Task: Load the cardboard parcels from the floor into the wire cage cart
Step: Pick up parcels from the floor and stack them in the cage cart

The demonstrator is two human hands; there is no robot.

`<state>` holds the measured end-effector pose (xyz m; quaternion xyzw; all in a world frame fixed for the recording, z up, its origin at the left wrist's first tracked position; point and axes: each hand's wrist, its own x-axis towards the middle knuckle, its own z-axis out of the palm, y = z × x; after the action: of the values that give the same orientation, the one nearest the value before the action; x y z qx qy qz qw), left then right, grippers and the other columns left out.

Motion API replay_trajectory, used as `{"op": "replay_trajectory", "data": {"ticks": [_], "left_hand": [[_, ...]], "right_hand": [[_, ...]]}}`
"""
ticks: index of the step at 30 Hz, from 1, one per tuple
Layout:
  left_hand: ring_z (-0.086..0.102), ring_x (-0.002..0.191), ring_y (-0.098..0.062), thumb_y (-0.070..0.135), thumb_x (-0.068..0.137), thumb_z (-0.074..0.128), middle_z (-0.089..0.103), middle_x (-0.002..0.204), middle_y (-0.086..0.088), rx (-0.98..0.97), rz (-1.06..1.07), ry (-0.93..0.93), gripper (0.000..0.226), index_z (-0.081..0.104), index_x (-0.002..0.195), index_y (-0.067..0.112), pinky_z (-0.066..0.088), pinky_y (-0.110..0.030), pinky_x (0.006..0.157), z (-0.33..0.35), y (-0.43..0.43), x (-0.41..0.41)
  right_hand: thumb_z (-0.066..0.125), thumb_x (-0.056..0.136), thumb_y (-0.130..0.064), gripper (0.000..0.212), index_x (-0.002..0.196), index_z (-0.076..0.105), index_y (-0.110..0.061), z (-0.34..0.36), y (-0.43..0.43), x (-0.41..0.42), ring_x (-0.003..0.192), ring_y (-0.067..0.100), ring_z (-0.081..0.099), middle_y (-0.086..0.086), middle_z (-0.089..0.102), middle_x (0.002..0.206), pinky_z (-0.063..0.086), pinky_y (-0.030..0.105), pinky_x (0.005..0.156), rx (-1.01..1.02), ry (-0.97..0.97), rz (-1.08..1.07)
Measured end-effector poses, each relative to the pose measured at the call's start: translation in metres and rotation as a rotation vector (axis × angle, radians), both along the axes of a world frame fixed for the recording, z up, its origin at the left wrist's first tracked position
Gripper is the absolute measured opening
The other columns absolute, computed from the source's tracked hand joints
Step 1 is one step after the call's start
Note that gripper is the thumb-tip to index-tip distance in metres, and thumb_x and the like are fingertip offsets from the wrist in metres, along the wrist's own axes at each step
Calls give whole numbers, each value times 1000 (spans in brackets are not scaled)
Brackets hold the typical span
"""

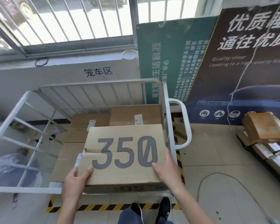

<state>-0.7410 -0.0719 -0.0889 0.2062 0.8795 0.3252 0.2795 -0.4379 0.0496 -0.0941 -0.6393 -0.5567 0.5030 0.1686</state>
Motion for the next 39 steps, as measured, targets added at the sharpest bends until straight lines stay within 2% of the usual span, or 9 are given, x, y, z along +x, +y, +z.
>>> {"op": "replay_trajectory", "data": {"ticks": [5, 10, 16, 21, 24, 27, 29, 33, 39], "left_hand": [[64, 93, -22, 60, 77, 71, 69, 98, 6, -56, -20, -75, 45, 62, 105, 26, 55, -47, 83, -37, 41, -51], [68, 98, -21, 42, 81, 77, 70, 100, 9, 17, -110, -239, 37, 63, 107, 19, 54, -39, 79, -93, 94, -55], [59, 98, -9, 27, 91, 71, 61, 117, 0, -6, -259, -399, 45, 48, 128, 17, 51, -31, 80, -149, 157, -50], [52, 111, -18, 13, 92, 69, 53, 128, -6, -151, -398, -466, 57, 35, 138, 10, 46, -38, 99, -177, 177, -38], [51, 111, -20, 8, 90, 69, 53, 134, -14, -220, -425, -449, 60, 32, 138, 8, 44, -41, 103, -184, 177, -35], [51, 121, -26, 8, 90, 70, 49, 142, -16, -236, -452, -471, 66, 29, 143, 9, 42, -45, 107, -177, 174, -36], [44, 134, -28, 9, 91, 69, 41, 151, -15, -228, -514, -429, 74, 25, 150, 8, 37, -48, 114, -168, 172, -33], [16, 152, -24, 26, 96, 62, 19, 166, -8, -205, -806, -18, 80, 14, 159, 13, 19, -49, 123, -140, 166, -4], [27, 149, -20, 36, 99, 56, 32, 161, -2, -134, -1177, 71, 67, 26, 157, 19, 23, -44, 122, -99, 146, 101]], "right_hand": [[64, 87, -19, 52, 122, 36, -45, -24, 32, -43, 97, 11, 51, -23, 50, 108, 36, 17, 63, -51, -52, 25], [62, 87, -7, 58, 129, 40, -41, -61, 67, -57, 114, 17, 57, -17, 56, 119, 52, 36, 86, -93, -62, -145], [59, 93, -3, 68, 150, 33, -30, -110, 120, -61, 134, 22, 47, -7, 47, 145, 48, 42, 103, -111, -137, -209], [46, 102, -12, 64, 159, 20, -25, -150, 134, -66, 154, 30, 7, -2, 15, 167, 19, 47, 123, -128, -504, 124], [44, 103, -15, 65, 161, 16, -22, -164, 112, -84, 153, 31, -15, 6, -5, 169, 9, 44, 123, -230, -473, 277], [42, 103, -19, 65, 161, 13, -23, -166, 87, -97, 153, 31, -14, 6, -5, 169, 7, 44, 123, -203, -457, 257], [40, 103, -23, 65, 161, 10, -26, -161, 73, -96, 154, 30, -10, 4, -3, 169, 6, 44, 124, -185, -462, 244], [41, 104, -33, 65, 161, 10, -30, -140, 46, -71, 155, 21, -6, -3, 0, 169, 3, 38, 121, -89, -443, 116], [39, 104, -42, 63, 160, 10, -37, -95, -18, 25, 153, 12, -8, -14, -3, 168, 5, 35, 119, 29, -409, -195]]}}
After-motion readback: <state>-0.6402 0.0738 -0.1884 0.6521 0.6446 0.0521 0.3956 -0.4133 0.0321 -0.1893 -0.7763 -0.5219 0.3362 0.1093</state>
